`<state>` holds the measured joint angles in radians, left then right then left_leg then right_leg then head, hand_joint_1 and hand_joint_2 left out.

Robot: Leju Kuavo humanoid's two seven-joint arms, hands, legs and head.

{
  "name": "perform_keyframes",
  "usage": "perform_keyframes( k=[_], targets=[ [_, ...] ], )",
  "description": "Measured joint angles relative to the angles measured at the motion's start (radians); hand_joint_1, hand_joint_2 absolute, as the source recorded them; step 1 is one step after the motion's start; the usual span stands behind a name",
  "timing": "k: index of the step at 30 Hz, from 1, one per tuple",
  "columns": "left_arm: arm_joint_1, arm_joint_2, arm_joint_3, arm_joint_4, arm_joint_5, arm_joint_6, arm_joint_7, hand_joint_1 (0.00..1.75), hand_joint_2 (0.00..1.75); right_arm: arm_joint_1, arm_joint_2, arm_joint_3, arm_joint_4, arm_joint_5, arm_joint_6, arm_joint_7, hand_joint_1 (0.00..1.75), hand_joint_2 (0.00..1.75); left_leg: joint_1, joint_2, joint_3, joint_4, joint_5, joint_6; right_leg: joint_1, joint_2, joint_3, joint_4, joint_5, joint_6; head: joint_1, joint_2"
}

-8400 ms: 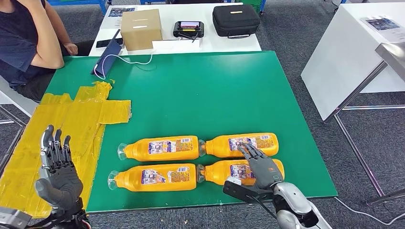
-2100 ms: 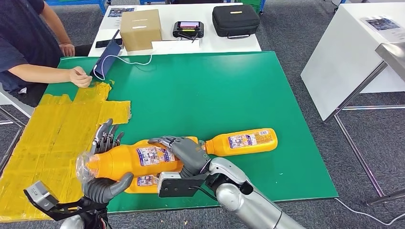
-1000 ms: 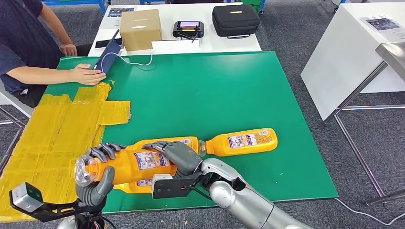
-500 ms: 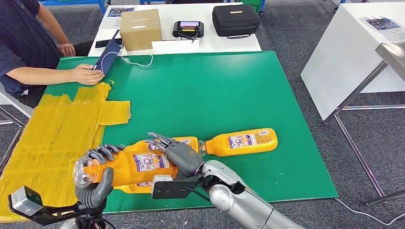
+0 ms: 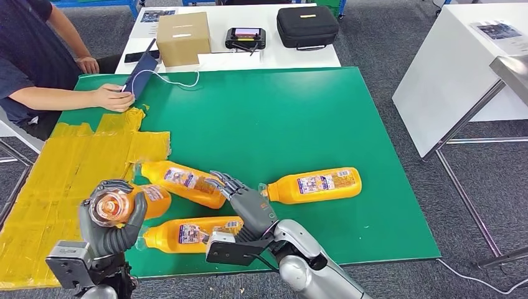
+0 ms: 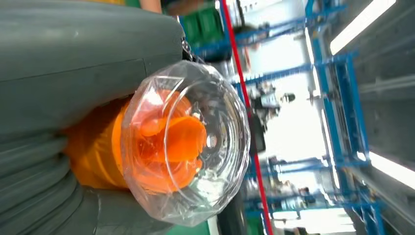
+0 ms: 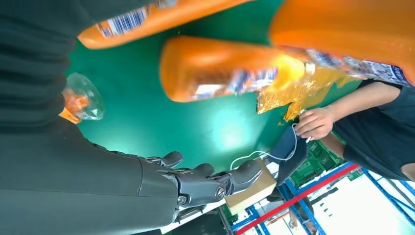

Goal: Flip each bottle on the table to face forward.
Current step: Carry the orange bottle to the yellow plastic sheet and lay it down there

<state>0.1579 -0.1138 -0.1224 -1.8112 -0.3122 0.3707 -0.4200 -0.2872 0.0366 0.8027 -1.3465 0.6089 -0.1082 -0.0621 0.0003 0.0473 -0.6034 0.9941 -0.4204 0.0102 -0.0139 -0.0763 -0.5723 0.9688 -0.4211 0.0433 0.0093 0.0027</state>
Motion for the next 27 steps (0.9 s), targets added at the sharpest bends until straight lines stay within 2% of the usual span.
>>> perform_keyframes(
  k=[2,4,6,13,20,24,27],
  targets=[
    [-0.018,0.0,0.008,0.003,-0.18,0.073,0.062,1.75,1.75,0.011,-0.001,-0.008,-0.013,0.01,0.006,0.0,0.0,1.75,0.0,0.0,0.0,0.0,0.0,0.0,0.0,0.0,0.0,0.0,0.0,0.0,0.0,0.0],
    [-0.044,0.001,0.023,0.012,-0.362,0.132,0.122,1.75,1.75,0.019,-0.002,-0.013,-0.024,0.018,0.015,0.0,0.0,1.75,0.0,0.0,0.0,0.0,0.0,0.0,0.0,0.0,0.0,0.0,0.0,0.0,0.0,0.0],
    [-0.068,0.002,0.04,0.023,-0.456,0.165,0.151,1.75,1.75,0.024,-0.002,-0.014,-0.031,0.023,0.025,0.001,0.0,1.75,0.0,0.001,0.0,0.0,0.0,0.0,0.0,0.0,0.0,0.0,0.0,0.0,0.0,0.0],
    [-0.122,0.006,0.069,0.069,-0.604,0.2,0.186,1.75,1.75,0.023,-0.002,-0.011,-0.032,0.03,0.062,0.017,0.0,1.75,0.0,0.0,-0.001,0.0,0.0,0.0,0.0,0.0,0.0,0.0,0.0,0.0,0.0,0.0],
    [-0.178,0.025,0.051,0.17,-0.808,0.135,0.285,1.75,1.75,0.001,-0.002,0.003,-0.015,0.027,0.104,0.047,0.0,1.75,0.0,0.0,0.0,0.0,0.0,0.0,0.0,0.0,0.0,0.0,0.0,0.0,0.0,0.0],
    [-0.221,0.064,0.019,0.277,-0.91,0.047,0.352,1.75,1.75,-0.025,0.0,0.024,0.006,0.026,0.146,0.069,0.0,1.75,0.0,0.001,0.0,0.0,0.0,0.0,0.0,0.0,0.0,0.0,0.0,0.0,0.0,0.0],
    [-0.259,0.098,-0.008,0.393,-0.957,0.015,0.376,1.75,1.75,-0.054,0.007,0.044,0.031,0.024,0.172,0.076,0.0,1.75,0.0,0.001,0.0,0.0,0.001,0.0,0.0,0.001,0.0,0.001,0.0,0.0,0.0,0.0]
  ],
)
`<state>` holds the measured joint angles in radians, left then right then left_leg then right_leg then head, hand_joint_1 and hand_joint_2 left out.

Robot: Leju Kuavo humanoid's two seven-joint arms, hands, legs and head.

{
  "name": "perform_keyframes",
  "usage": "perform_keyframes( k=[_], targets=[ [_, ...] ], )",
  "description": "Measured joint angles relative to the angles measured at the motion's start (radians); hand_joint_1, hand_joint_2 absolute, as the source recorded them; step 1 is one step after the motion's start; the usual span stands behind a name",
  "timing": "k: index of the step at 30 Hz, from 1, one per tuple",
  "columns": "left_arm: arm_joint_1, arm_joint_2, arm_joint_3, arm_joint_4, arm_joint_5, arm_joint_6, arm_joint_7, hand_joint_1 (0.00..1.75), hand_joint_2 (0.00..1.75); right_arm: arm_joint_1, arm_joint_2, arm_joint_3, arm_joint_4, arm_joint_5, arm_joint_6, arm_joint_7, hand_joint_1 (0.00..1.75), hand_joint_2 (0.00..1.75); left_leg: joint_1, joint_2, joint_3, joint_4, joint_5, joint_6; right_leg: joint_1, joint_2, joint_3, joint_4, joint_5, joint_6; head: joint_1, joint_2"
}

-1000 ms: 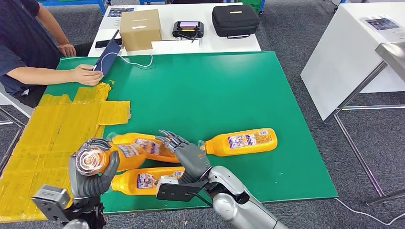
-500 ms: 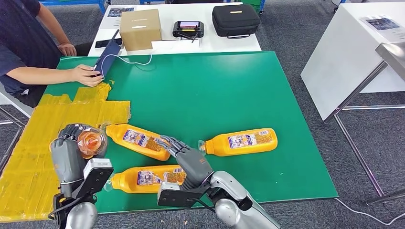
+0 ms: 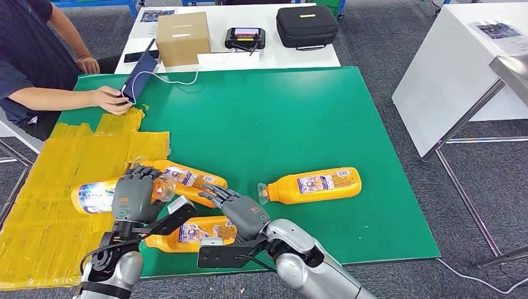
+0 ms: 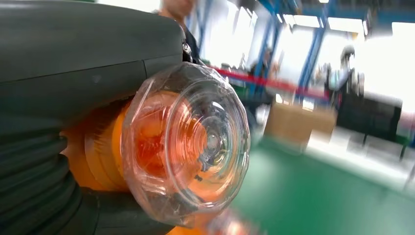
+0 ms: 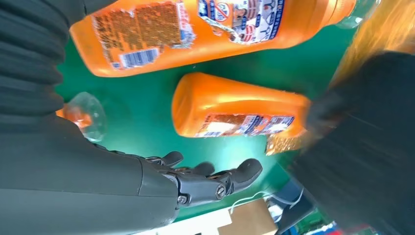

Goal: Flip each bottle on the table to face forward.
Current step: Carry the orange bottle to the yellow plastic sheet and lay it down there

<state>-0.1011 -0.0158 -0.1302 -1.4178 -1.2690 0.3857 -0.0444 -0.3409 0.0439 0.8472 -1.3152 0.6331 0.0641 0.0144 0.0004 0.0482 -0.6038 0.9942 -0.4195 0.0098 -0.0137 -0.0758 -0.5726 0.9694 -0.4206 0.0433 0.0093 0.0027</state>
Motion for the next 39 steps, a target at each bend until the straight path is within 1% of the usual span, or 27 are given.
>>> perform_keyframes(
  k=[4,9,10,13,14,19,22,25,30,34,36,39],
  targets=[
    [-0.03,0.027,-0.021,0.106,-0.009,0.001,0.002,1.75,1.75,-0.022,0.009,0.018,0.026,-0.002,0.009,0.004,0.0,1.75,0.0,0.0,0.0,0.0,0.0,0.0,0.0,0.0,0.0,0.0,0.0,0.0,0.0,0.0],
    [-0.054,0.045,-0.034,0.165,-0.013,-0.001,0.004,1.75,1.75,-0.035,0.014,0.026,0.045,-0.003,0.011,0.004,0.0,1.75,0.0,-0.001,-0.001,0.0,0.0,0.0,0.0,0.0,0.0,0.0,0.0,0.0,0.0,0.0],
    [-0.058,0.048,-0.036,0.174,-0.017,-0.006,0.006,1.69,1.75,-0.037,0.014,0.028,0.048,-0.004,0.013,0.005,0.0,1.75,0.0,-0.001,-0.001,0.0,0.0,0.0,0.0,0.0,0.0,0.0,0.0,0.0,0.0,0.0],
    [-0.076,0.063,-0.047,0.224,-0.034,-0.03,0.015,0.38,0.44,-0.048,0.016,0.038,0.06,-0.012,0.025,0.011,0.0,1.75,0.0,-0.001,0.0,0.0,0.0,0.0,0.0,0.0,0.0,0.0,0.0,0.0,0.0,0.0],
    [-0.083,0.069,-0.052,0.25,-0.041,-0.035,0.019,0.0,0.0,-0.053,0.017,0.041,0.065,-0.016,0.029,0.014,0.0,1.75,0.0,0.0,0.0,0.0,0.0,0.0,0.0,0.0,0.0,0.0,0.0,0.0,0.0,0.0],
    [-0.134,0.103,-0.072,0.383,-0.076,-0.042,0.045,0.0,0.0,-0.082,0.027,0.06,0.11,-0.03,0.057,0.042,0.0,1.75,0.001,-0.001,0.0,0.0,0.001,-0.001,0.0,-0.001,0.001,0.001,0.0,0.0,0.0,0.0],
    [-0.164,0.123,-0.077,0.426,-0.031,-0.045,0.009,0.0,0.0,-0.107,0.034,0.075,0.155,-0.035,0.078,0.061,0.0,1.75,0.001,-0.002,0.001,0.0,0.001,-0.001,0.0,-0.001,0.002,0.001,0.0,0.0,0.0,0.0],
    [-0.17,0.138,-0.077,0.439,0.048,-0.055,-0.054,0.0,0.0,-0.127,0.037,0.089,0.2,-0.031,0.091,0.075,0.0,1.75,0.001,-0.001,0.001,0.0,0.001,-0.001,0.0,-0.001,0.002,0.001,0.0,0.0,0.0,0.0],
    [-0.162,0.145,-0.076,0.424,0.223,-0.096,-0.171,0.0,0.0,-0.154,0.052,0.114,0.27,-0.018,0.105,0.088,0.0,1.75,0.0,-0.002,0.001,0.0,0.001,-0.001,0.0,-0.001,0.003,0.001,0.0,0.0,0.0,0.0],
    [-0.135,0.141,-0.069,0.361,0.435,-0.156,-0.283,0.0,0.0,-0.169,0.084,0.135,0.336,-0.011,0.105,0.088,0.0,1.75,0.0,-0.002,0.001,0.0,0.001,-0.001,0.0,-0.001,0.002,0.001,0.0,0.0,0.0,0.0],
    [-0.12,0.135,-0.061,0.322,0.504,-0.176,-0.312,0.0,0.0,-0.172,0.098,0.143,0.366,-0.011,0.104,0.088,0.0,1.75,0.0,-0.002,0.001,0.0,0.001,-0.001,0.0,-0.001,0.001,0.001,0.0,0.0,0.0,0.0],
    [-0.106,0.13,-0.051,0.279,0.529,-0.186,-0.321,0.0,0.0,-0.176,0.114,0.149,0.399,-0.011,0.103,0.087,0.0,1.75,0.0,-0.001,0.001,0.0,0.001,-0.001,0.0,-0.001,0.001,0.001,0.0,0.0,0.0,0.0]
  ],
)
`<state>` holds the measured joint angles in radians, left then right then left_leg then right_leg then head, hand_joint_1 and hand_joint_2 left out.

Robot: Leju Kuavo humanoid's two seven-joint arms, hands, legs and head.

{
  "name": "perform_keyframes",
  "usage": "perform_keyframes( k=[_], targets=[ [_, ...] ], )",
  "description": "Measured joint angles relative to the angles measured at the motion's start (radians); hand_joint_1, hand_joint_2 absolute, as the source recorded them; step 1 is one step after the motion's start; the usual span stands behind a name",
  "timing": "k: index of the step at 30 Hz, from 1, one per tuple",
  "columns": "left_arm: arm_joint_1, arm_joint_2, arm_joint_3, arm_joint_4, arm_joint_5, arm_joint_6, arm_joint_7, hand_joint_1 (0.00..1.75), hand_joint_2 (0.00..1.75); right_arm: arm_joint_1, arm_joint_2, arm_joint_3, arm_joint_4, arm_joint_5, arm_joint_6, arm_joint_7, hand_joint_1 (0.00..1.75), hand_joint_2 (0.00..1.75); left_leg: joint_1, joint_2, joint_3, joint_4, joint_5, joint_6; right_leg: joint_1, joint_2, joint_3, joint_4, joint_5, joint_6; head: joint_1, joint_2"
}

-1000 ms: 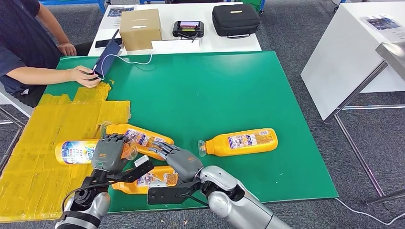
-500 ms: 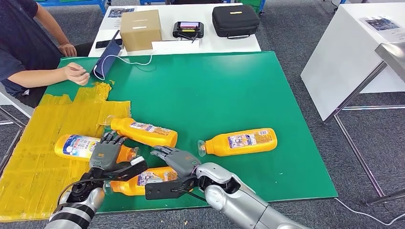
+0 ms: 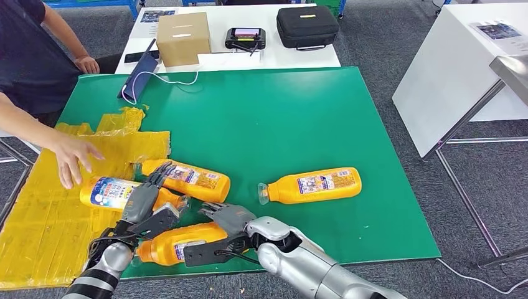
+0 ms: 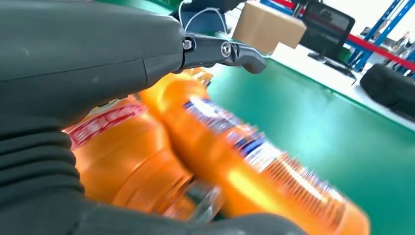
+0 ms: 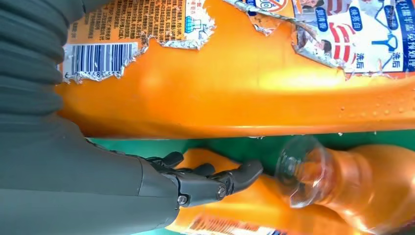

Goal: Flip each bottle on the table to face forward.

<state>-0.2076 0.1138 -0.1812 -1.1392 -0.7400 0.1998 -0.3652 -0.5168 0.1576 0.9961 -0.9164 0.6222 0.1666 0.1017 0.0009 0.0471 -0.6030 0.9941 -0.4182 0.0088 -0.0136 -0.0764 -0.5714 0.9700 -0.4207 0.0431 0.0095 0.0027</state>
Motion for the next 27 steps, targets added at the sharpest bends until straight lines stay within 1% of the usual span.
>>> perform_keyframes(
  k=[6,8,12,16,19,20,21,23,24,25,27],
  targets=[
    [0.016,-0.002,0.006,-0.04,0.007,-0.003,-0.004,0.0,0.0,-0.012,0.015,0.004,0.03,0.0,0.0,-0.001,0.0,1.75,0.0,0.0,0.0,0.0,0.0,0.0,0.0,0.0,0.0,0.0,0.0,0.0,0.0,0.0],
    [0.019,-0.004,0.011,-0.049,0.04,-0.012,-0.023,0.0,0.0,-0.015,0.019,0.005,0.038,0.001,0.0,-0.001,0.0,1.75,0.0,0.0,0.0,0.0,0.0,0.0,0.0,0.0,0.0,0.0,0.0,0.0,0.0,0.0],
    [0.034,-0.029,0.036,-0.1,0.2,-0.06,-0.089,0.0,0.0,-0.027,0.038,0.016,0.075,0.008,-0.001,-0.002,0.0,1.75,0.0,0.001,0.0,0.0,0.0,0.0,0.0,0.0,0.0,0.0,0.0,0.0,0.0,0.0],
    [0.055,-0.074,0.057,-0.183,0.348,-0.102,-0.121,0.0,0.0,-0.038,0.073,0.033,0.131,0.021,-0.006,-0.008,0.0,1.75,0.0,0.001,0.0,0.0,0.0,0.0,0.0,0.001,0.0,0.0,0.0,0.0,0.0,0.0],
    [0.073,-0.106,0.066,-0.243,0.46,-0.147,-0.142,0.0,0.0,-0.051,0.104,0.055,0.181,0.046,-0.011,0.013,0.0,1.75,0.0,0.002,0.002,0.0,0.0,0.0,0.0,0.001,0.0,0.0,0.0,0.0,0.0,0.0],
    [0.078,-0.116,0.068,-0.262,0.492,-0.163,-0.145,0.0,0.0,-0.056,0.117,0.063,0.2,0.057,-0.011,0.025,0.06,1.75,0.0,0.002,0.003,0.0,0.0,0.0,0.0,0.001,0.001,0.0,0.0,0.0,0.0,0.0],
    [0.081,-0.126,0.068,-0.278,0.52,-0.175,-0.146,0.0,0.0,-0.062,0.129,0.072,0.221,0.069,-0.01,0.037,0.38,1.75,0.0,0.002,0.004,0.0,-0.001,-0.001,0.0,0.001,0.002,0.0,0.0,0.0,0.0,0.0],
    [0.083,-0.144,0.068,-0.308,0.564,-0.192,-0.145,0.0,0.0,-0.07,0.154,0.091,0.264,0.09,-0.003,0.054,1.24,1.75,0.001,0.002,0.006,0.0,-0.001,-0.001,0.0,0.002,0.003,0.0,-0.001,-0.001,0.0,0.0],
    [0.083,-0.153,0.067,-0.321,0.585,-0.196,-0.144,0.0,0.0,-0.073,0.164,0.101,0.283,0.096,0.003,0.057,1.61,1.75,0.001,0.002,0.007,0.0,-0.001,-0.001,0.0,0.002,0.004,0.0,-0.001,-0.001,0.0,0.0],
    [0.083,-0.16,0.065,-0.333,0.606,-0.199,-0.144,0.0,0.0,-0.076,0.172,0.11,0.299,0.1,0.011,0.059,1.73,1.75,0.001,0.003,0.009,0.0,-0.002,-0.002,0.0,0.003,0.005,0.0,-0.001,-0.001,0.0,0.0],
    [0.083,-0.171,0.059,-0.356,0.647,-0.199,-0.147,0.0,0.0,-0.081,0.185,0.129,0.326,0.104,0.027,0.059,1.75,1.75,0.001,0.004,0.012,0.0,-0.003,-0.002,0.001,0.004,0.007,-0.001,-0.001,-0.001,0.0,0.0]
  ],
)
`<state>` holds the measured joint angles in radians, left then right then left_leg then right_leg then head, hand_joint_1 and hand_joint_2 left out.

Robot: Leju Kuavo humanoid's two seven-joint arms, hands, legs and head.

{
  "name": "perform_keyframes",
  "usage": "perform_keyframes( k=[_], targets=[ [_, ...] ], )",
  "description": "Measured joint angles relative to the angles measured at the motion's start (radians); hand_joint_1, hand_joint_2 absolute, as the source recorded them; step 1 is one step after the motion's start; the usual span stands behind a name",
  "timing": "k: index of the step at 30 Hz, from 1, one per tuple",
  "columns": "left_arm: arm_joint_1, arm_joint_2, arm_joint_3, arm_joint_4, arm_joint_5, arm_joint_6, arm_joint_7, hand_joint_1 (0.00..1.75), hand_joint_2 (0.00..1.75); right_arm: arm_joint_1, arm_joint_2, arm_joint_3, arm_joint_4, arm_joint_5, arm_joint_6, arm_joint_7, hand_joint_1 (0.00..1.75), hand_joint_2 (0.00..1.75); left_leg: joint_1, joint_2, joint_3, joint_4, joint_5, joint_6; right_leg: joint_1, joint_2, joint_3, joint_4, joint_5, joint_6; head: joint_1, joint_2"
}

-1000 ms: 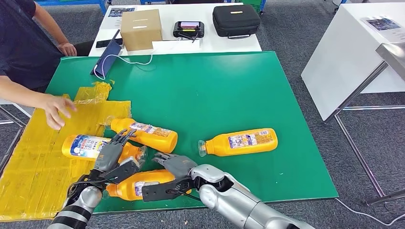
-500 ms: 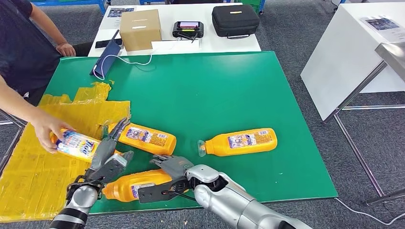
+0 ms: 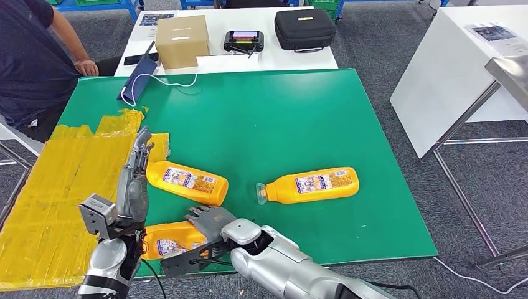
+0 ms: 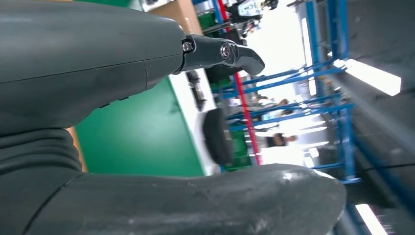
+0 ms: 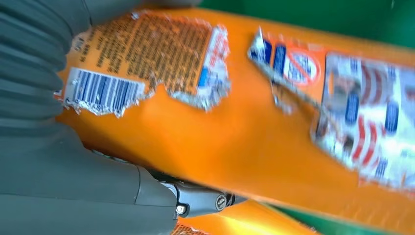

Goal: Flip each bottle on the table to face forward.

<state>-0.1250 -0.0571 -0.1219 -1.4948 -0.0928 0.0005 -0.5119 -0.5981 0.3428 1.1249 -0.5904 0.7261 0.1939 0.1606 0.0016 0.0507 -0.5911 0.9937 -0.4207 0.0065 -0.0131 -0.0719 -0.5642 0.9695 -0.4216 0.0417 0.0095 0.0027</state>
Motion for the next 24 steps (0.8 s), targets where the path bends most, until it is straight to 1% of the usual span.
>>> perform_keyframes(
  k=[4,8,24],
  targets=[
    [0.001,-0.016,-0.016,-0.039,0.067,0.005,-0.013,0.0,0.0,-0.012,0.018,0.032,0.045,-0.002,0.023,-0.006,1.75,1.75,0.0,0.001,0.009,0.0,-0.003,-0.002,0.0,0.002,0.001,0.0,-0.002,-0.002,0.0,0.0],
    [0.002,-0.023,-0.028,-0.062,0.1,0.005,-0.02,0.0,0.0,-0.021,0.026,0.044,0.071,-0.006,0.032,-0.016,1.75,1.75,0.0,0.002,0.013,0.0,-0.004,-0.002,0.0,0.002,0.003,0.0,-0.003,-0.003,0.0,0.0],
    [0.016,-0.041,-0.037,-0.08,0.16,0.002,-0.037,0.0,0.0,-0.036,0.027,0.063,0.093,-0.016,0.078,-0.041,1.75,1.75,0.0,0.001,0.013,0.0,-0.005,-0.001,-0.001,0.001,0.004,0.0,-0.003,-0.003,0.0,0.0]
  ],
)
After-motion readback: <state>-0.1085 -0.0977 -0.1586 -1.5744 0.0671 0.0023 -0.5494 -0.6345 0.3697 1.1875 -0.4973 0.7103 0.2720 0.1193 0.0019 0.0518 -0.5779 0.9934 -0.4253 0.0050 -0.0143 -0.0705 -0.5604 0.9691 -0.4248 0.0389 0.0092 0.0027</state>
